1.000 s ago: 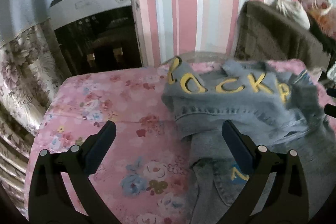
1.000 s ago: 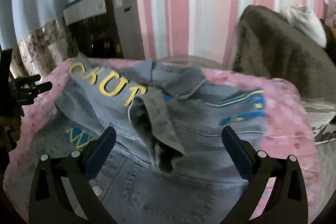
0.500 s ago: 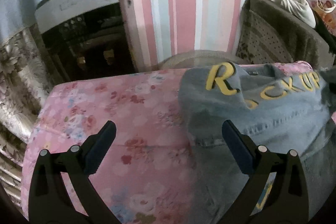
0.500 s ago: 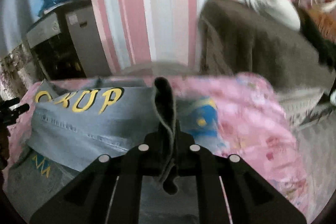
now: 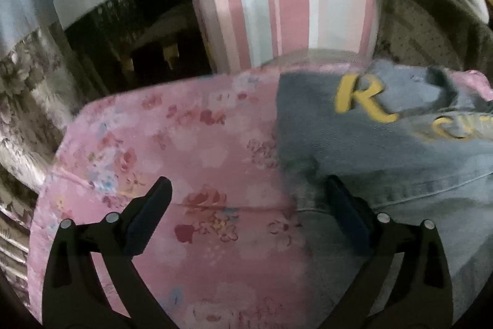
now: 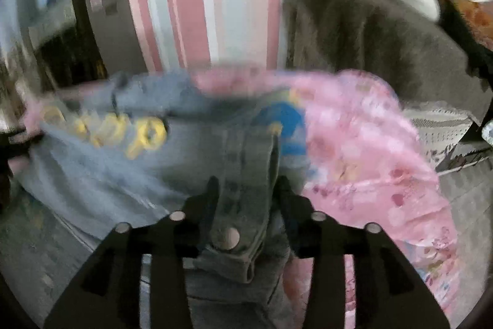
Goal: Fold large clothes
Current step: 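Grasp the jacket side edge with the right gripper and fold it over the middle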
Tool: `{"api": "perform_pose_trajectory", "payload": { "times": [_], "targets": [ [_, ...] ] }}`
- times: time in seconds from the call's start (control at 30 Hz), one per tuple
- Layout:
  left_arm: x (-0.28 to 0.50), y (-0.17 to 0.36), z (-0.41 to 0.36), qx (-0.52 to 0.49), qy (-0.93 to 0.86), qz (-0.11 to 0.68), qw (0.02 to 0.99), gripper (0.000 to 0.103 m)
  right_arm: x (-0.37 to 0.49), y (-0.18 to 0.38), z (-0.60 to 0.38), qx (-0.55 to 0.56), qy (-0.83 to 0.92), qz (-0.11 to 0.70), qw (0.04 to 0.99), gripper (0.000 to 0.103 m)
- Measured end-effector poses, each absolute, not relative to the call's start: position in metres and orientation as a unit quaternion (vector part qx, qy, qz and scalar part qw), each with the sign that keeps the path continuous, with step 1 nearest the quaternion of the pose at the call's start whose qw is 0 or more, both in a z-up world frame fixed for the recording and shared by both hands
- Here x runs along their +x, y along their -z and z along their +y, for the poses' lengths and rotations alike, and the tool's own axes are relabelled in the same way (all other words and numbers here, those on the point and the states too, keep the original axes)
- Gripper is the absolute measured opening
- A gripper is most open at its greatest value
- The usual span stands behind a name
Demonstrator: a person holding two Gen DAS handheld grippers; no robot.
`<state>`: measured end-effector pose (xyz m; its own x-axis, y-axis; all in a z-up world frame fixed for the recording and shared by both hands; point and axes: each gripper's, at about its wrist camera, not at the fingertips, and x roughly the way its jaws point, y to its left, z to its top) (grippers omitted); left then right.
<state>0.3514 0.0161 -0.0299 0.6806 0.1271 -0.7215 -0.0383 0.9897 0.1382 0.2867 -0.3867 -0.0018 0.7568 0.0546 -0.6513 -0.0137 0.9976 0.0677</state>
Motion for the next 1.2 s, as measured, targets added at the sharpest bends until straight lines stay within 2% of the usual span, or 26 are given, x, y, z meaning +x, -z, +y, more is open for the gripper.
{"api": "perform_pose_trajectory", "payload": {
  "times": [0.03,0.2,0.3,0.4,0.57,0.67,0.73,1.0,1.07,1.2],
  "targets": [
    [0.347,0.02,0.016,0.05,-0.039,0.388,0.92,0.099,0.283,-0.012,-0.387,0.031,-0.016,0.33,0.943,0.064],
    [0.337,-0.039,0.009,0.024,0.001,0.345,0.938,0.1,0.287,-0.065,-0.368,0.044,-0.063,0.294,0.953,0.073],
    [0.346,-0.051,-0.013,0.009,0.022,0.344,0.939,0.1,0.302,-0.063,-0.338,0.025,-0.075,0.299,0.951,0.076],
    [0.362,-0.04,-0.034,0.008,0.017,0.362,0.932,0.1,0.319,-0.037,-0.316,0.018,-0.082,0.325,0.942,0.081],
    [0.384,0.003,-0.056,0.015,0.005,0.399,0.917,0.1,0.341,0.017,-0.307,0.006,-0.055,0.399,0.915,0.081],
    [0.394,0.033,-0.059,0.077,-0.05,0.42,0.903,0.1,0.352,0.041,-0.322,0.007,-0.04,0.438,0.898,0.081],
    [0.399,0.046,-0.049,0.061,-0.047,0.436,0.896,0.1,0.358,0.051,-0.331,0.009,-0.057,0.454,0.889,0.078],
    [0.403,0.047,-0.041,0.053,-0.016,0.428,0.902,0.1,0.355,0.052,-0.326,-0.007,-0.046,0.442,0.896,0.081],
    [0.39,0.037,-0.038,0.045,0.0,0.419,0.907,0.1,0.345,0.038,-0.331,0.011,-0.052,0.428,0.902,0.082],
    [0.327,0.0,-0.024,0.063,0.012,0.374,0.925,0.1,0.28,-0.007,-0.355,0.036,-0.059,0.364,0.929,0.091]
  ]
}}
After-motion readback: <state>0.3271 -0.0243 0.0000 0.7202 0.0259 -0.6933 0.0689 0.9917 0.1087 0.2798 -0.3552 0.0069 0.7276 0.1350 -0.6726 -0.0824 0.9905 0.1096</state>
